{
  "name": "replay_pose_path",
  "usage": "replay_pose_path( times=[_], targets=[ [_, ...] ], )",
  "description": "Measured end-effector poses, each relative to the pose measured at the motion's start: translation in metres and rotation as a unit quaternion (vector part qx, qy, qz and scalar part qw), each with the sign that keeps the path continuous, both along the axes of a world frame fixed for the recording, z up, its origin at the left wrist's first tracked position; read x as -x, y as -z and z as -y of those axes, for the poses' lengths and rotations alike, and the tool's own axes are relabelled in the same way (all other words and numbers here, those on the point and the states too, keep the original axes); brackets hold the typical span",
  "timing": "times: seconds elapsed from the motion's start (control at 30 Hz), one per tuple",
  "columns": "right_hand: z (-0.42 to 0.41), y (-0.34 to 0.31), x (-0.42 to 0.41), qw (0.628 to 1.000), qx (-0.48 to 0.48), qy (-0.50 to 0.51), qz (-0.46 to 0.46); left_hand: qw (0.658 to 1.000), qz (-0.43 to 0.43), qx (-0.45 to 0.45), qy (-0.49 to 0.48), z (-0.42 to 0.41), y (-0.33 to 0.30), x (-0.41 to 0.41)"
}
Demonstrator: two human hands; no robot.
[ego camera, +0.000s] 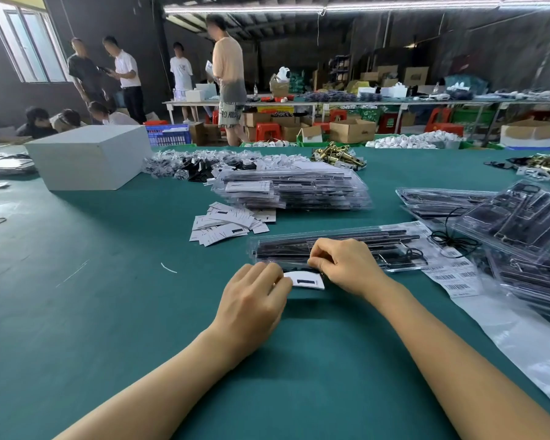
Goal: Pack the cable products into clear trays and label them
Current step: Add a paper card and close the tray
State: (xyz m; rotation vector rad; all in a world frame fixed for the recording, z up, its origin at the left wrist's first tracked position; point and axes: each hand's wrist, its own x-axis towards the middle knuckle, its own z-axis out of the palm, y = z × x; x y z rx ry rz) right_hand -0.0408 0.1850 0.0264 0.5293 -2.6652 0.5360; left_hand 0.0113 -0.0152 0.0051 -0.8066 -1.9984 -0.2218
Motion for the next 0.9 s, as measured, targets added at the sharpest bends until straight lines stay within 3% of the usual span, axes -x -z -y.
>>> replay_pose_path(
  times=[0.2, 0.43, 0.57, 0.7, 0.9],
  targets=[
    [-0.001, -0.003, 0.001, 0.999, 0.021, 0.002, 0.034, 0.997, -0.004, 0.075, -0.021, 0.0, -0.007, 0.013],
    [-0.003, -0.003, 0.004, 0.998, 0.042, -0.004, 0.052, 0.993, 0.011, 0.091, -0.069, -0.002, -0.009, 0.014],
    [-0.003, -0.003, 0.003, 0.997, 0.041, -0.007, 0.059, 0.985, 0.094, 0.107, -0.097, -0.007, -0.008, 0.013],
    [-0.003, -0.003, 0.001, 0.997, 0.042, -0.008, 0.059, 0.978, 0.199, 0.018, -0.05, -0.004, -0.001, 0.009],
    [-0.002, -0.002, 0.0, 0.998, 0.04, -0.01, 0.045, 0.932, 0.341, 0.08, -0.097, -0.005, 0.011, 0.005]
  ],
)
